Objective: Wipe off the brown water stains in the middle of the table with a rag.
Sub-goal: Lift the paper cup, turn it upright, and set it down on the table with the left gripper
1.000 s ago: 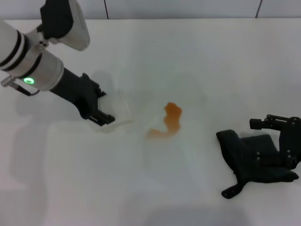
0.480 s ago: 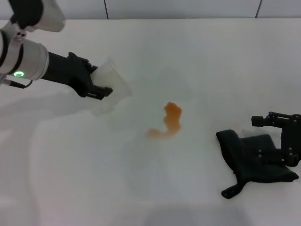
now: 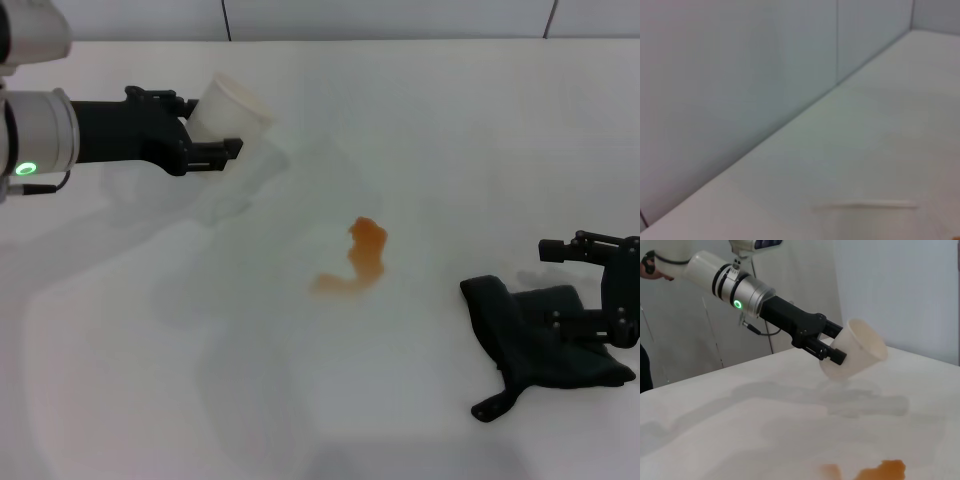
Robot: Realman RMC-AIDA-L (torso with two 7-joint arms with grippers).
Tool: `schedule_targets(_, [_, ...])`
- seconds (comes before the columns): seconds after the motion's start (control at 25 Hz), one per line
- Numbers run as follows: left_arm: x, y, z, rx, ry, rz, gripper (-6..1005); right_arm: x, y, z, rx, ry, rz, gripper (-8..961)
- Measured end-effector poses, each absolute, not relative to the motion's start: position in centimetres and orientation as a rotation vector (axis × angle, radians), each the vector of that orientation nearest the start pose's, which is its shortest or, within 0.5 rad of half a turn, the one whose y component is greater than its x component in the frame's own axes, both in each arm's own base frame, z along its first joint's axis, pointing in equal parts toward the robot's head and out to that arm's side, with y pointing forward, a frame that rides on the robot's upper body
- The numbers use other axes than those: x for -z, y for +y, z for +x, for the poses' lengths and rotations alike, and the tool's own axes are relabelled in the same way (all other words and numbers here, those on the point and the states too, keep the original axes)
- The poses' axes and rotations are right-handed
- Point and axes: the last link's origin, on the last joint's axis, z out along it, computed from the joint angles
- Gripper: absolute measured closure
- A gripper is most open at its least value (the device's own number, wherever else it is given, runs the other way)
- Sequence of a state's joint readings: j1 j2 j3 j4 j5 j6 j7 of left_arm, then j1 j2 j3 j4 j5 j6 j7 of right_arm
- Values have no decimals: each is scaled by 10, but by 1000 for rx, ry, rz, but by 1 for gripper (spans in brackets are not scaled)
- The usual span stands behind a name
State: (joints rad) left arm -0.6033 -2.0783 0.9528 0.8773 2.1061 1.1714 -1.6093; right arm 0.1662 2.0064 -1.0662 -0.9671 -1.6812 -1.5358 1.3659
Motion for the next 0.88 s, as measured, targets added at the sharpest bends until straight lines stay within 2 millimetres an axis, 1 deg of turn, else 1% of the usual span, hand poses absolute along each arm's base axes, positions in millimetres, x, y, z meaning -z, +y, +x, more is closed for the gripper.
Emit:
schedule_targets(0.32, [1, 389, -247, 465, -499, -2505, 305, -35, 267, 299, -602, 494, -2682, 152])
schedule_targets(0.52, [12, 380, -256, 567, -491, -2463, 305, -34, 266, 300, -599, 501, -2681, 153])
schedule_targets(0.88, [30, 365, -272, 610, -446, -2425, 305, -33, 265, 301, -591, 497, -2689, 154])
